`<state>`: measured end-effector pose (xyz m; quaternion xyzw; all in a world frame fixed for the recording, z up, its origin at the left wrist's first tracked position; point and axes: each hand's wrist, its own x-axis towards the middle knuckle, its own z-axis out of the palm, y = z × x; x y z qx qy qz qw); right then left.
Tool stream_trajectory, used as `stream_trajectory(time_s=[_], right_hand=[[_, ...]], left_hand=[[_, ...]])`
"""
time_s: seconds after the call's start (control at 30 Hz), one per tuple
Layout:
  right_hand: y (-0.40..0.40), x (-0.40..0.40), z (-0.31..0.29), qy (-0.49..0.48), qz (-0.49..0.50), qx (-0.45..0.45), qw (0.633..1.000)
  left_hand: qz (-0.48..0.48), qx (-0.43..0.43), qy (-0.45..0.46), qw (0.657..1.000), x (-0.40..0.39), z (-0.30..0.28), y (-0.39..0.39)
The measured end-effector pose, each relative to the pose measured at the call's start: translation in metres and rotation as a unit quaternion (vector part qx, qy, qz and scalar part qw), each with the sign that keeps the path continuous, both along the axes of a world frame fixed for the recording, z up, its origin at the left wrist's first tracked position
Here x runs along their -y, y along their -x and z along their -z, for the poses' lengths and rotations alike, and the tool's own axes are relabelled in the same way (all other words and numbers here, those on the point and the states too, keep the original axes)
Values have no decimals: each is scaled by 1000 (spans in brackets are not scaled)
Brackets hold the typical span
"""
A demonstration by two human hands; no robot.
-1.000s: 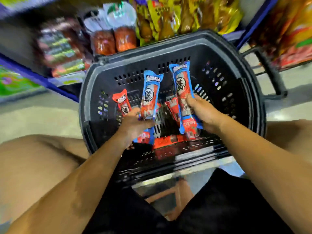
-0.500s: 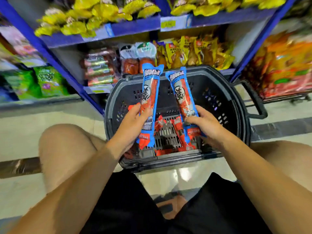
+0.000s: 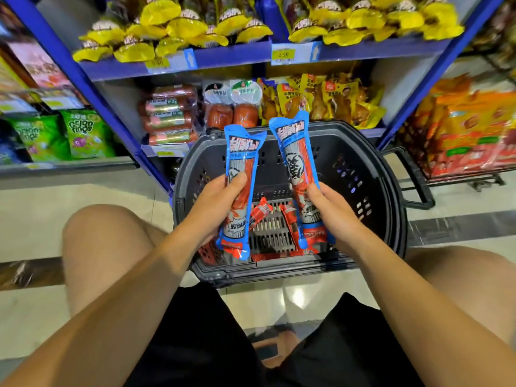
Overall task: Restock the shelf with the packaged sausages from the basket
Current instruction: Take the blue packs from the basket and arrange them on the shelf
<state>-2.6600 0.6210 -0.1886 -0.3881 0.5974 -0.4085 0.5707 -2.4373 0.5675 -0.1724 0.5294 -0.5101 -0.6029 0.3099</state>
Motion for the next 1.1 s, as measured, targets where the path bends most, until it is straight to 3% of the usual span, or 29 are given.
stream_trajectory(time_s=[0.33, 0.5, 0.6, 0.77, 0.93, 1.1], right_hand=[[-4, 8, -3, 27, 18, 61, 998], [0, 14, -11, 5, 33, -67, 997], [0, 18, -17, 71, 10, -126, 990], [1, 23, -25, 115, 0, -91, 989], [5, 28, -26, 157, 12, -116, 981], [5, 31, -23, 145, 56, -122, 980]], left_hand=[[53, 57, 105, 991, 9, -4, 4], [67, 82, 123, 987, 12, -12, 10], [48, 111, 139, 983, 16, -12, 10], [55, 174, 177, 967, 21, -12, 7], [65, 209, 239, 946, 26, -20, 4], [30, 231, 218, 948, 27, -17, -2]])
